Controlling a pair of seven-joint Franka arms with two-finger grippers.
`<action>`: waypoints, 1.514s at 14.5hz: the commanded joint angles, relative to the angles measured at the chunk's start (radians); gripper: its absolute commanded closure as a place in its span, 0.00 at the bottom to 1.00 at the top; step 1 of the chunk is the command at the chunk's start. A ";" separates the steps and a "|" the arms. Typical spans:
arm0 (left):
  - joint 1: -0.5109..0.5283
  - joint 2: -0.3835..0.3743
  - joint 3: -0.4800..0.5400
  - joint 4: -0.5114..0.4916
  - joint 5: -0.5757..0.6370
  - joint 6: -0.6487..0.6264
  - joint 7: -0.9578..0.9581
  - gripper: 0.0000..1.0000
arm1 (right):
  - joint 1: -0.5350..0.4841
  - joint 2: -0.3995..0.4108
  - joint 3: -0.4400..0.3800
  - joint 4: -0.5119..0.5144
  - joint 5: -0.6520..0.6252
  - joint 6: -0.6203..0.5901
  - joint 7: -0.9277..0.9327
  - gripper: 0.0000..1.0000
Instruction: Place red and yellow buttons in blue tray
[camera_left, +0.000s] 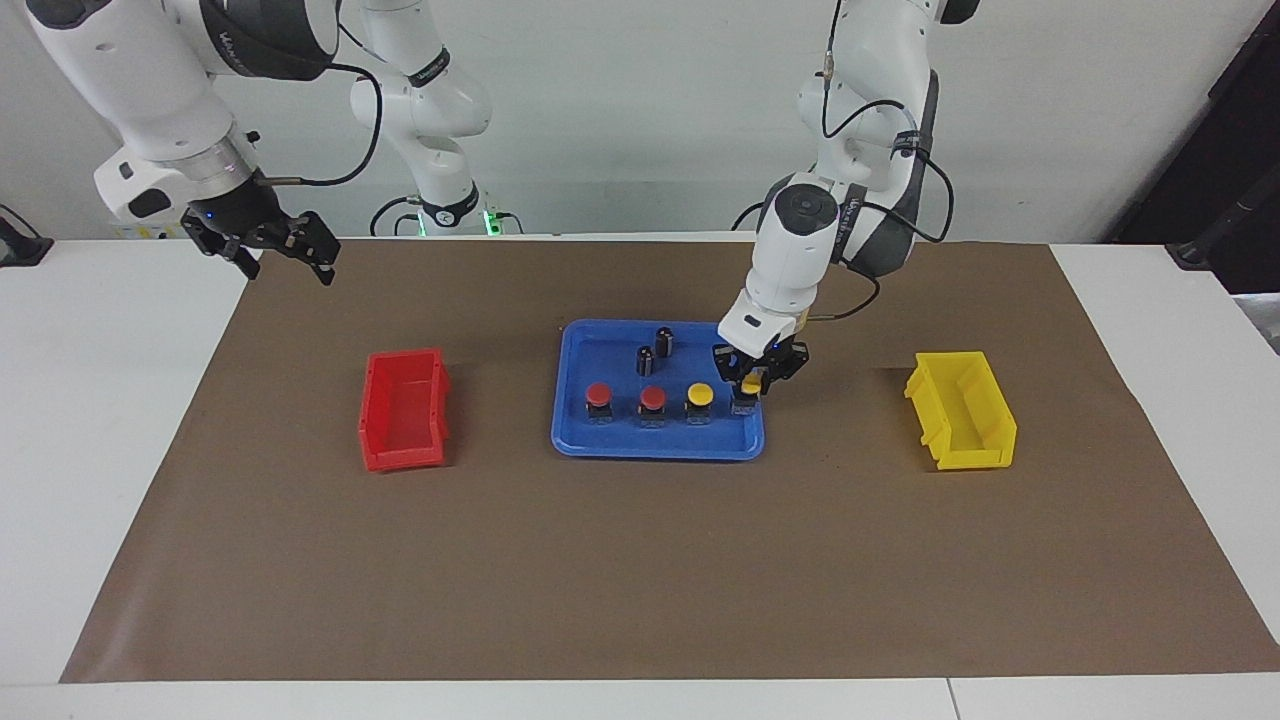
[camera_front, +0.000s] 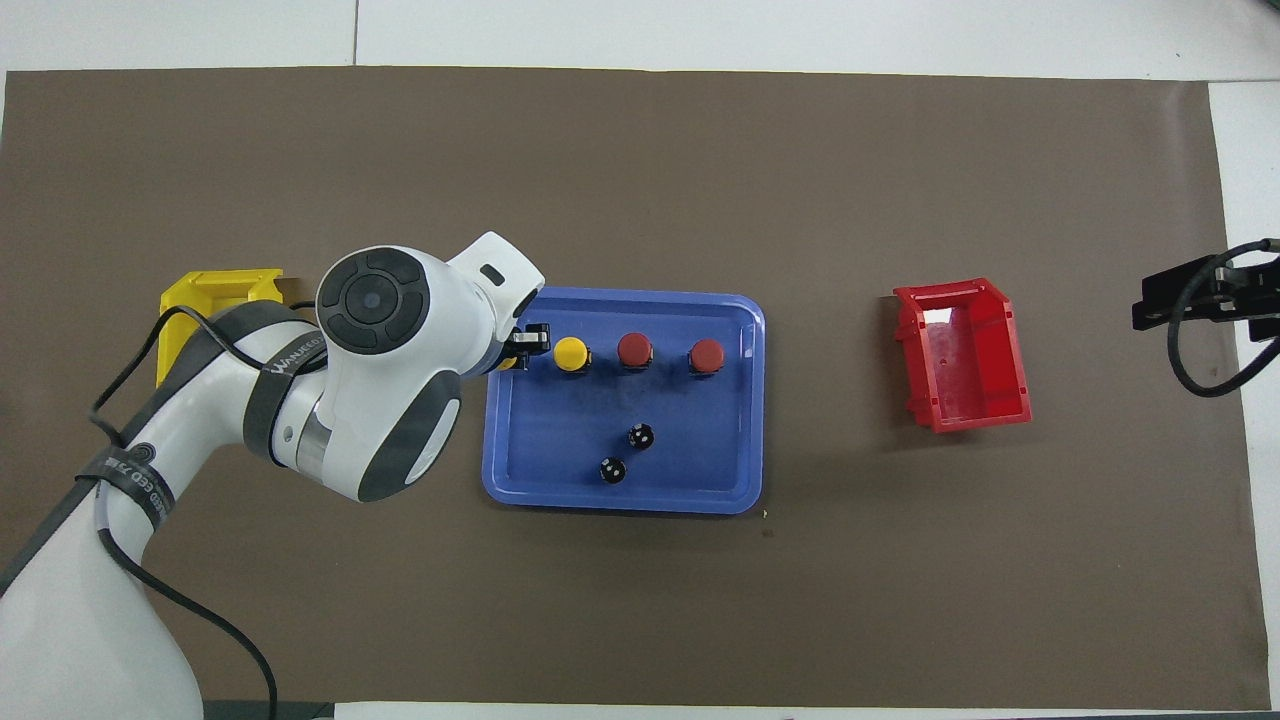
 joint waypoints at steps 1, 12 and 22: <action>-0.014 -0.029 0.017 -0.041 -0.020 0.022 0.001 0.99 | -0.007 -0.018 0.004 -0.019 -0.001 -0.005 -0.012 0.00; 0.044 -0.052 0.030 0.164 -0.015 -0.271 0.118 0.00 | -0.002 -0.018 0.006 -0.019 0.002 -0.005 -0.013 0.00; 0.469 -0.111 0.030 0.373 -0.017 -0.519 0.553 0.00 | -0.002 -0.018 0.006 -0.019 0.002 -0.005 -0.013 0.00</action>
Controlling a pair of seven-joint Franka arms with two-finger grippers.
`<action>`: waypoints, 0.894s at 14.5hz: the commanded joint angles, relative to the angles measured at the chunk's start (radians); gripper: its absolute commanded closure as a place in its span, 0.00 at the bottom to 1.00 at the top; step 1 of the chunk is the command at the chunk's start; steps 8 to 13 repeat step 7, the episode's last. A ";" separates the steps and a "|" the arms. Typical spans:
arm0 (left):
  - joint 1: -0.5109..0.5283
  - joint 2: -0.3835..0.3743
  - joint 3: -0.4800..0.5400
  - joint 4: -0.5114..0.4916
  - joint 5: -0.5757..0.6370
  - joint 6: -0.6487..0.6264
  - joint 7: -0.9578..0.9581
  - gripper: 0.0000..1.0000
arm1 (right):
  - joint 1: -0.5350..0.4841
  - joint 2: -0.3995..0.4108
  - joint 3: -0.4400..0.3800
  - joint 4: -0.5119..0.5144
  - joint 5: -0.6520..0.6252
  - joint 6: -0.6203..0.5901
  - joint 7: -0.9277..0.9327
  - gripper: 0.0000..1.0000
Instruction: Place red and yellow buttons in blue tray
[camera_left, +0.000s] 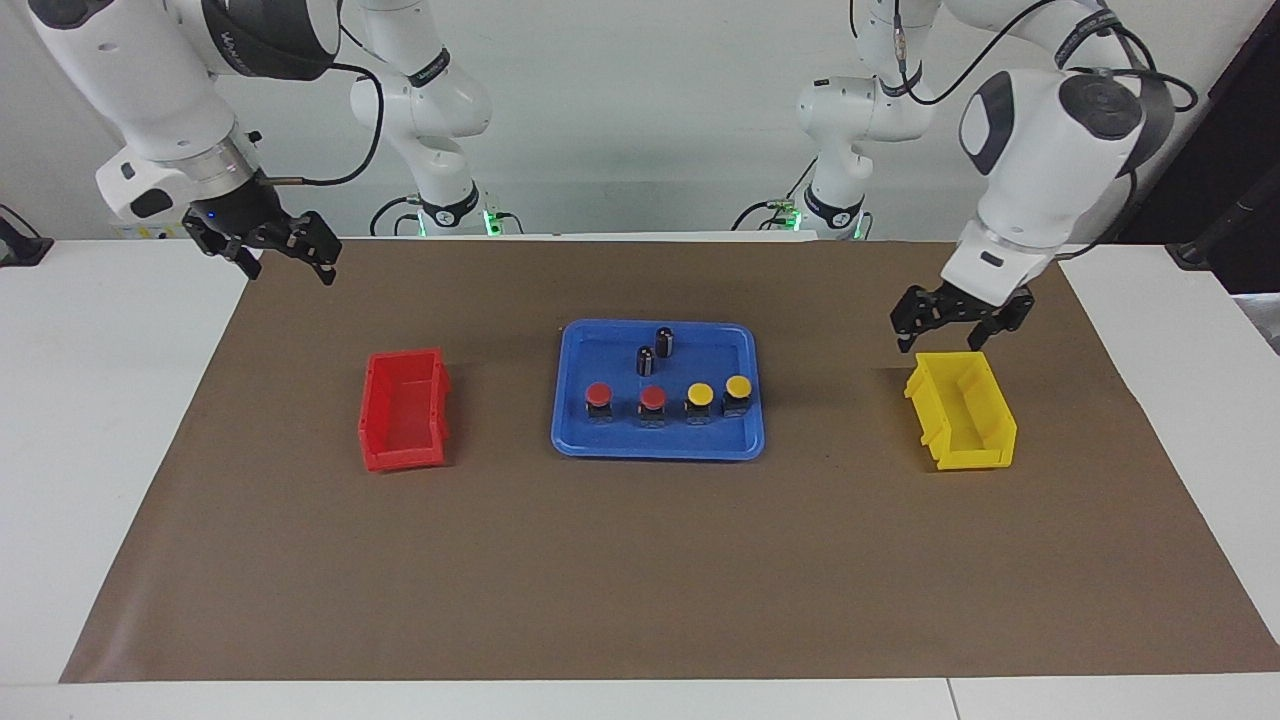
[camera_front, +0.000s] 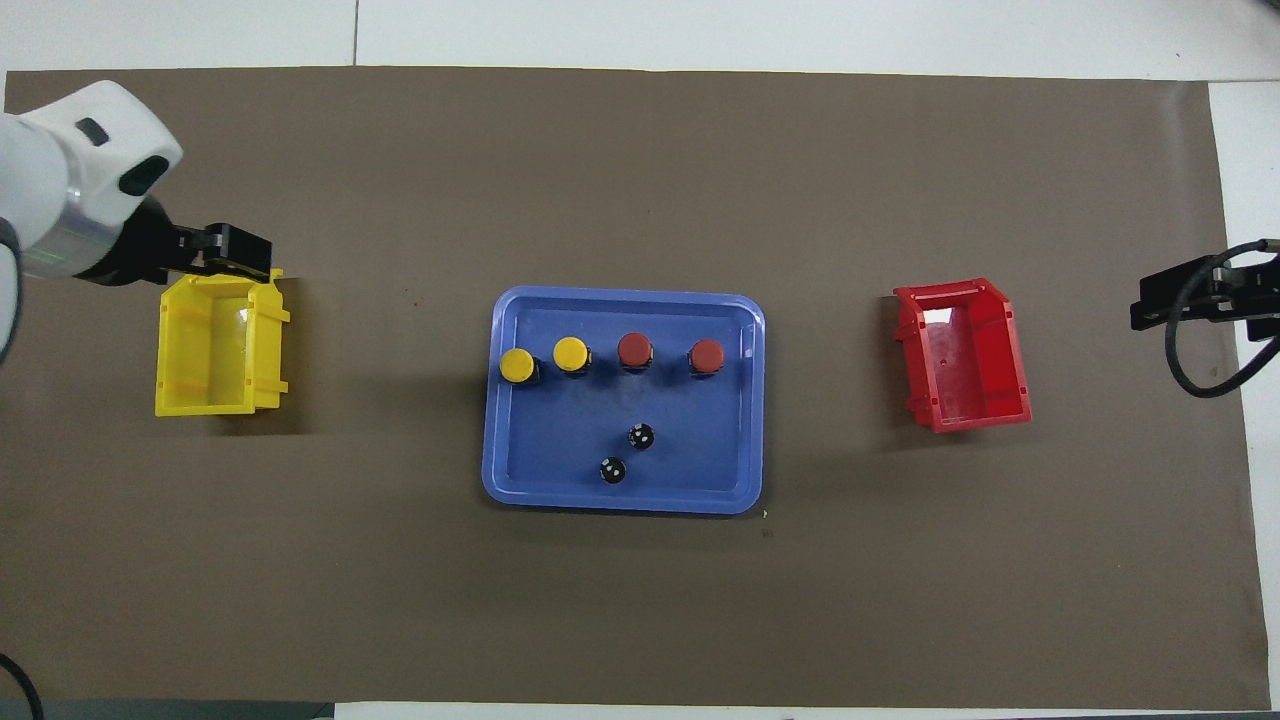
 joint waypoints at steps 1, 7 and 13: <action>0.072 0.008 -0.010 0.037 -0.017 -0.035 0.064 0.00 | -0.004 -0.018 0.003 -0.019 0.002 -0.005 -0.013 0.00; 0.078 0.005 -0.010 0.106 -0.015 -0.109 0.077 0.00 | -0.003 -0.018 0.003 -0.019 0.002 -0.005 -0.013 0.00; 0.078 0.005 -0.010 0.106 -0.015 -0.109 0.077 0.00 | -0.003 -0.018 0.003 -0.019 0.002 -0.005 -0.013 0.00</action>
